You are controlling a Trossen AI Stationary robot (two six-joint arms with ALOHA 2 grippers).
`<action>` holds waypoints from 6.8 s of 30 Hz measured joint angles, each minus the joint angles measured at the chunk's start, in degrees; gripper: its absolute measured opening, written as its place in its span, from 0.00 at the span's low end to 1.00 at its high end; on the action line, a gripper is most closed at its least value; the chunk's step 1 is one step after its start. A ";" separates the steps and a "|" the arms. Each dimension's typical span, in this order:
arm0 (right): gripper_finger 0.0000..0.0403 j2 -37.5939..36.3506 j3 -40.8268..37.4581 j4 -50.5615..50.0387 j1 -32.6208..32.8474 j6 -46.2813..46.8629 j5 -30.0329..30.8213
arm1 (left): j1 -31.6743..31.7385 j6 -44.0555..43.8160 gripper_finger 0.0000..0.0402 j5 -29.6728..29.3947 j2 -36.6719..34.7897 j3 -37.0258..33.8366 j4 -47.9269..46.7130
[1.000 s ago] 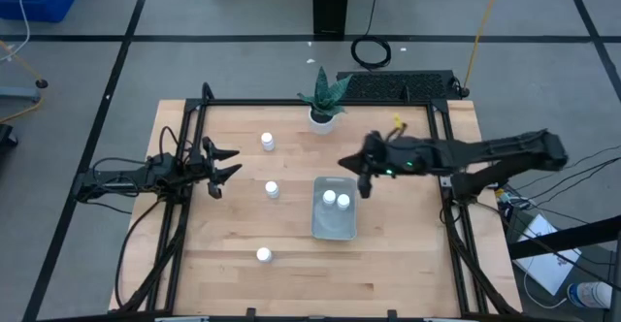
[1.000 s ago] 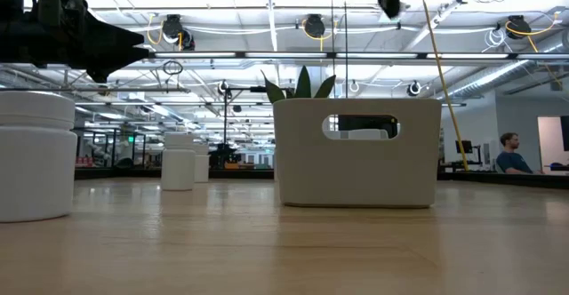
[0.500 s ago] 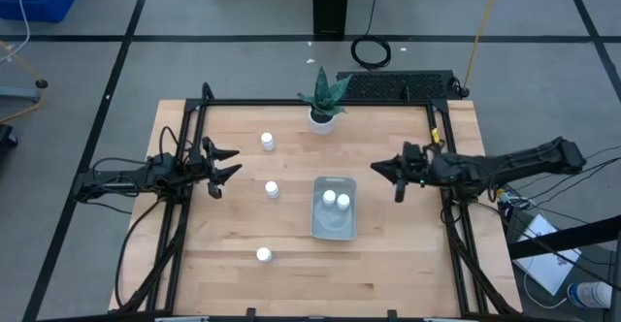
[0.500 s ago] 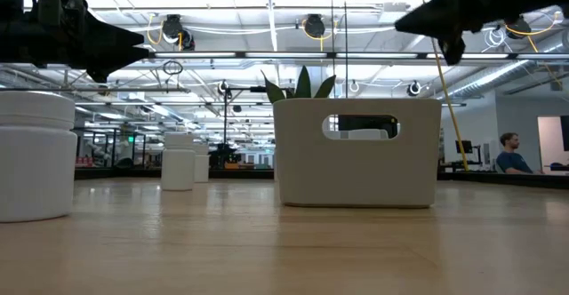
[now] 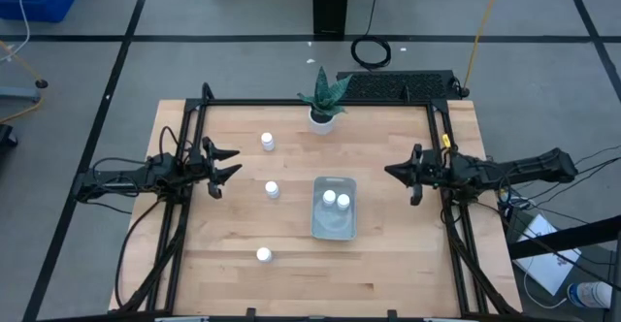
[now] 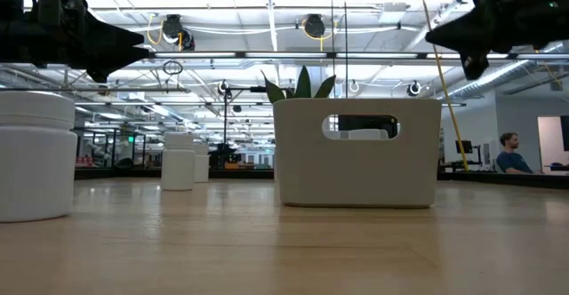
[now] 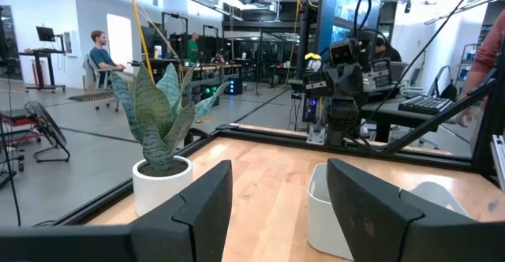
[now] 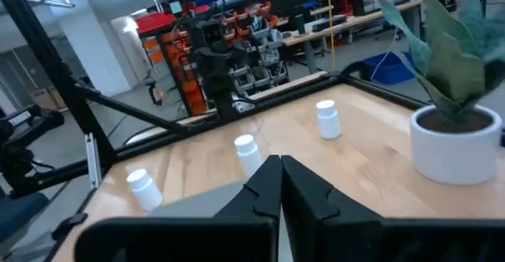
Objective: Pick and place pill bottles into a basket
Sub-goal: Put the white pill bottle into the gray bin
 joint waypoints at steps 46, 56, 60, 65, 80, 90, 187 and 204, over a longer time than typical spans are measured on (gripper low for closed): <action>0.00 -18.10 -6.39 -12.39 -0.04 8.87 0.20 | 0.00 -6.84 0.53 0.51 0.00 0.00 0.59; 0.00 -18.10 -6.39 -12.37 -0.04 8.88 0.22 | -0.02 -39.98 0.53 -2.64 -0.02 0.02 17.76; 0.00 -18.08 -6.39 -12.37 -0.04 8.87 0.20 | -0.01 -47.36 0.53 -3.80 -0.02 0.02 20.27; 0.00 -18.09 -6.39 -12.37 -0.04 8.87 0.20 | 0.57 -55.39 0.53 -8.13 -0.04 0.79 25.72; 0.00 -18.08 -6.37 -12.37 -0.04 8.88 0.22 | 7.01 -47.31 0.53 -2.99 34.48 53.65 -33.13; 0.00 -18.08 -6.37 -12.37 -0.04 8.88 0.22 | 22.75 -29.16 0.62 14.02 72.04 90.83 -66.20; 0.00 -18.08 -6.35 -12.37 -0.03 8.87 0.22 | 32.61 -19.54 0.51 14.99 103.87 77.72 -67.84; 0.00 -18.08 -6.35 -12.37 -0.04 8.88 0.22 | 32.60 -18.02 0.41 16.00 102.96 77.77 -70.96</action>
